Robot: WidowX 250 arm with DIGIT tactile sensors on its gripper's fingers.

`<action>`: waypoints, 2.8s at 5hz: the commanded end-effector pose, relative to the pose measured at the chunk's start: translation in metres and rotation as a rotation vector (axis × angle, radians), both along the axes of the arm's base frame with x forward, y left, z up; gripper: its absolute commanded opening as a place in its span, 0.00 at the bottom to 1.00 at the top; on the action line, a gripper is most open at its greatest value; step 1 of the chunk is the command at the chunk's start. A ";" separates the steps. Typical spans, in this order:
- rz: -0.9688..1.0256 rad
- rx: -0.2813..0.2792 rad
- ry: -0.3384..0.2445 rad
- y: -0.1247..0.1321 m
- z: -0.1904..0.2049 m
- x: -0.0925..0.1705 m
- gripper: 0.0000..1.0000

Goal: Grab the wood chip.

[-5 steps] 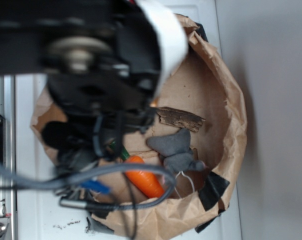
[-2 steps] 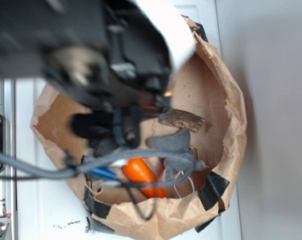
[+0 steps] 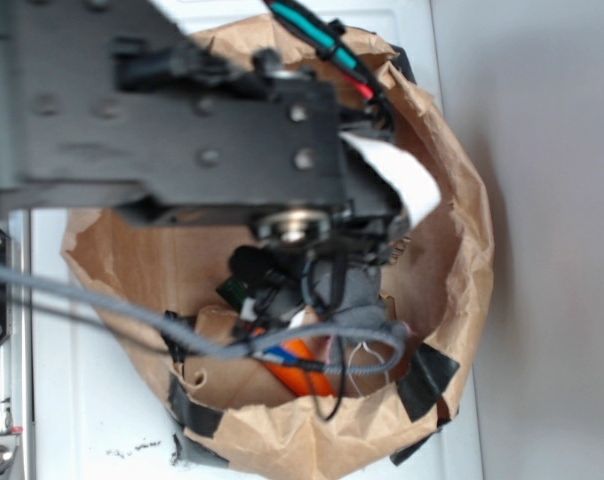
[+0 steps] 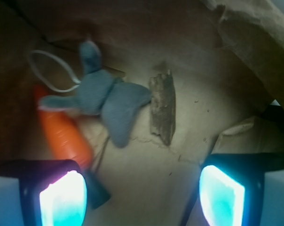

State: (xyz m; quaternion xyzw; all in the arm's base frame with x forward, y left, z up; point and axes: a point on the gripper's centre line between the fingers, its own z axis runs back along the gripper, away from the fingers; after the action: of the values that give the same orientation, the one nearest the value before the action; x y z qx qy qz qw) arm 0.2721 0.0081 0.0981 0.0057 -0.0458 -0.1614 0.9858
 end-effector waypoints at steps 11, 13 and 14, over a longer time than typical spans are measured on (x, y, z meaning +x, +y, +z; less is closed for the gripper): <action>0.007 -0.086 -0.024 0.034 -0.015 0.020 0.00; 0.098 -0.146 0.024 0.059 0.028 -0.034 0.00; 0.204 -0.168 0.096 0.068 0.043 -0.044 0.00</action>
State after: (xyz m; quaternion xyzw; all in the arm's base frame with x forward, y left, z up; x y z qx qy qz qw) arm 0.2234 0.0733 0.1233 -0.0964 0.0207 -0.0659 0.9929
